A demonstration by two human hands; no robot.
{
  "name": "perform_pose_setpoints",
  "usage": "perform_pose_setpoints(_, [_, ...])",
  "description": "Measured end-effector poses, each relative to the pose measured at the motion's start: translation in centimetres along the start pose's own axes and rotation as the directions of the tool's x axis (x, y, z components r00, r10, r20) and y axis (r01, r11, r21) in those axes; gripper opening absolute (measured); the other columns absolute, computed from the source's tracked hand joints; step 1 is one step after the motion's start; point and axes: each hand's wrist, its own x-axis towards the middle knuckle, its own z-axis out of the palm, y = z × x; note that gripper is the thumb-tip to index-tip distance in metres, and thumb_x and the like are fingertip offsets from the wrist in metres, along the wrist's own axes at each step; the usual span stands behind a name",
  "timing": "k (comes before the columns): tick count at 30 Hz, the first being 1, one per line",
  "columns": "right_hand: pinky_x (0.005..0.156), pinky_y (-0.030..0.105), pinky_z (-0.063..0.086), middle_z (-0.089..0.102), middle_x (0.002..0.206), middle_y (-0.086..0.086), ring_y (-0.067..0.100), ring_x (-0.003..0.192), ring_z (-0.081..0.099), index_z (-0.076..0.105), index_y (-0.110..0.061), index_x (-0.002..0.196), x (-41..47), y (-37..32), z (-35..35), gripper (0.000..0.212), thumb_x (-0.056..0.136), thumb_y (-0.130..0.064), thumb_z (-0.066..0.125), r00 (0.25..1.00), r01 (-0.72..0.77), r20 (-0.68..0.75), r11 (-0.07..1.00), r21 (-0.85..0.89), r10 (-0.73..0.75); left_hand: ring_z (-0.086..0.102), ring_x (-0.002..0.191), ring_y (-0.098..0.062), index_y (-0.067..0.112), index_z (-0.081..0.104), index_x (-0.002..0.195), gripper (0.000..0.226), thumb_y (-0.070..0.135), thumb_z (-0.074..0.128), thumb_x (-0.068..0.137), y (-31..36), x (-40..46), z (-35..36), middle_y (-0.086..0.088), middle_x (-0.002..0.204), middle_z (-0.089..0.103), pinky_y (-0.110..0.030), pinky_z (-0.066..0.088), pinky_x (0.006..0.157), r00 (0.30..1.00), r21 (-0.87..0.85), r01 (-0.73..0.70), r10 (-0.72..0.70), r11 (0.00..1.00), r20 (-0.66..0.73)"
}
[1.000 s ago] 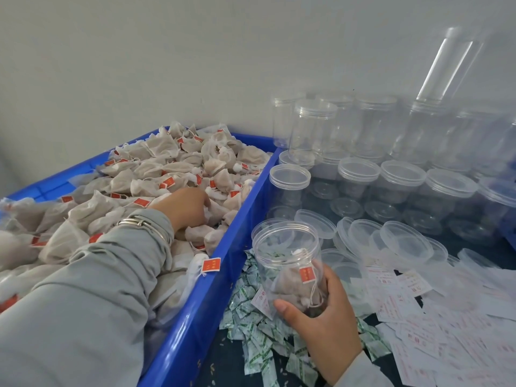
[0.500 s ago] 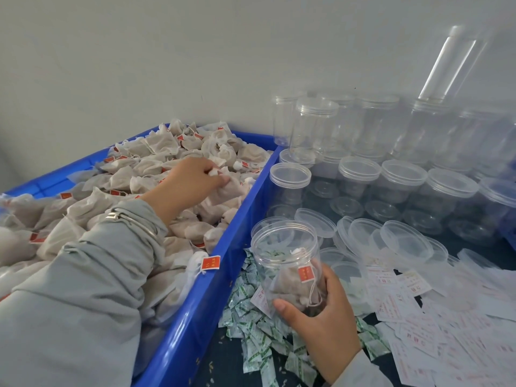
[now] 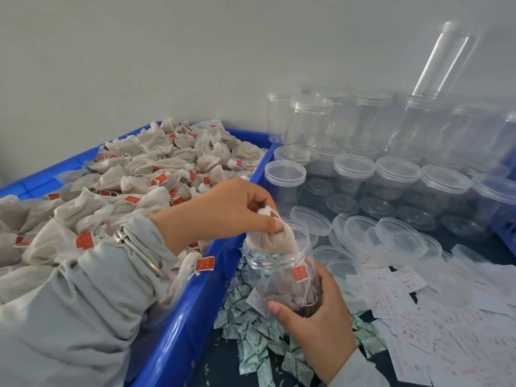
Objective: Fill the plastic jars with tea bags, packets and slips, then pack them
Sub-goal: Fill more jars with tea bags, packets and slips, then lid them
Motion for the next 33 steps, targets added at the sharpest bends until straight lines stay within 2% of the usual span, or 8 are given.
perform_pose_setpoints(5, [0.084, 0.019, 0.050, 0.063, 0.110, -0.015, 0.000, 0.100, 0.062, 0.049, -0.040, 0.116, 0.0, 0.0, 0.1, 0.083, 0.041, -0.051, 0.081, 1.000, 0.002, -0.006, 1.000, 0.001, -0.002, 0.064, 0.067, -0.002, 0.024, 0.072, 0.083, 0.008, 0.030, 0.074, 0.078, 0.2, -0.2, 0.3, 0.005, 0.077, 0.073, -0.015, 0.050, 0.067, 0.988, -0.020, -0.024, 0.027, 1.000, 0.155])
perform_pose_setpoints(8, [0.077, 0.012, 0.049, 0.064, 0.107, -0.016, 0.000, 0.098, 0.063, 0.051, -0.038, 0.115, 0.0, -0.1, 0.1, 0.081, 0.040, -0.049, 0.082, 1.000, 0.008, -0.021, 1.000, 0.017, -0.008, 0.064, 0.069, -0.003, 0.027, 0.069, 0.088, 0.024, 0.046, 0.071, 0.073, 0.3, -0.2, 0.5, 0.005, 0.076, 0.073, -0.014, 0.048, 0.071, 0.976, -0.014, -0.026, 0.029, 1.000, 0.217])
perform_pose_setpoints(11, [0.088, 0.029, 0.053, 0.062, 0.116, -0.007, 0.007, 0.102, 0.063, 0.048, -0.031, 0.126, -0.1, -0.1, 0.0, 0.096, 0.040, -0.049, 0.086, 1.000, -0.017, 0.023, 1.000, -0.004, 0.018, 0.064, 0.071, 0.005, 0.030, 0.069, 0.087, 0.032, 0.056, 0.064, 0.070, -0.1, 0.1, 0.4, 0.015, 0.077, 0.071, -0.006, 0.047, 0.069, 0.997, 0.051, -0.018, 0.014, 0.999, 0.071])
perform_pose_setpoints(14, [0.096, 0.040, 0.050, 0.059, 0.123, -0.002, 0.014, 0.110, 0.061, 0.044, -0.025, 0.133, -0.2, 0.0, -0.1, 0.104, 0.041, -0.051, 0.086, 0.998, -0.024, 0.052, 1.000, -0.017, 0.025, 0.057, 0.059, 0.010, 0.030, 0.070, 0.082, 0.018, 0.047, 0.066, 0.078, -1.2, 0.6, -0.6, 0.020, 0.067, 0.067, -0.003, 0.041, 0.058, 0.994, 0.130, 0.023, -0.008, 0.991, -0.108])
perform_pose_setpoints(19, [0.096, 0.035, 0.050, 0.058, 0.123, -0.008, 0.008, 0.110, 0.060, 0.041, -0.030, 0.134, -0.4, -0.1, -0.1, 0.108, 0.040, -0.059, 0.084, 0.998, -0.031, 0.052, 0.999, -0.031, 0.033, 0.055, 0.070, 0.001, 0.033, 0.062, 0.074, 0.011, 0.032, 0.065, 0.085, -3.6, 1.3, -3.7, 0.017, 0.075, 0.062, -0.017, 0.038, 0.061, 0.926, 0.265, 0.179, -0.071, 0.948, -0.371])
perform_pose_setpoints(23, [0.092, 0.026, 0.051, 0.058, 0.121, -0.012, 0.000, 0.106, 0.059, 0.042, -0.032, 0.133, -0.4, -0.3, -0.1, 0.107, 0.039, -0.064, 0.082, 0.999, -0.024, 0.029, 0.999, -0.042, 0.025, 0.054, 0.079, -0.014, 0.019, 0.068, 0.095, 0.013, 0.019, 0.055, 0.089, -6.3, 1.4, -5.7, 0.001, 0.103, 0.066, -0.026, 0.036, 0.067, 0.822, 0.329, 0.407, -0.185, 0.852, -0.538])
perform_pose_setpoints(27, [0.095, 0.029, 0.050, 0.056, 0.122, -0.012, 0.001, 0.108, 0.058, 0.040, -0.031, 0.136, -0.4, -0.2, -0.1, 0.109, 0.040, -0.065, 0.080, 0.999, -0.024, 0.026, 0.998, -0.055, 0.025, 0.052, 0.115, -0.025, 0.016, 0.060, 0.120, 0.036, 0.005, 0.046, 0.090, -8.6, 1.8, -5.4, -0.008, 0.130, 0.055, -0.029, 0.043, 0.087, 0.826, 0.427, 0.530, -0.334, 0.732, -0.454])
perform_pose_setpoints(33, [0.095, 0.034, 0.050, 0.057, 0.123, -0.009, 0.005, 0.109, 0.058, 0.042, -0.029, 0.135, -0.4, -0.3, -0.1, 0.109, 0.040, -0.063, 0.082, 0.999, -0.019, 0.026, 0.999, -0.051, 0.020, 0.051, 0.120, -0.024, 0.026, 0.037, 0.142, 0.063, 0.006, 0.056, 0.085, -10.6, 2.7, -3.6, -0.005, 0.141, 0.046, -0.030, 0.044, 0.087, 0.909, 0.590, 0.409, -0.368, 0.696, -0.195])
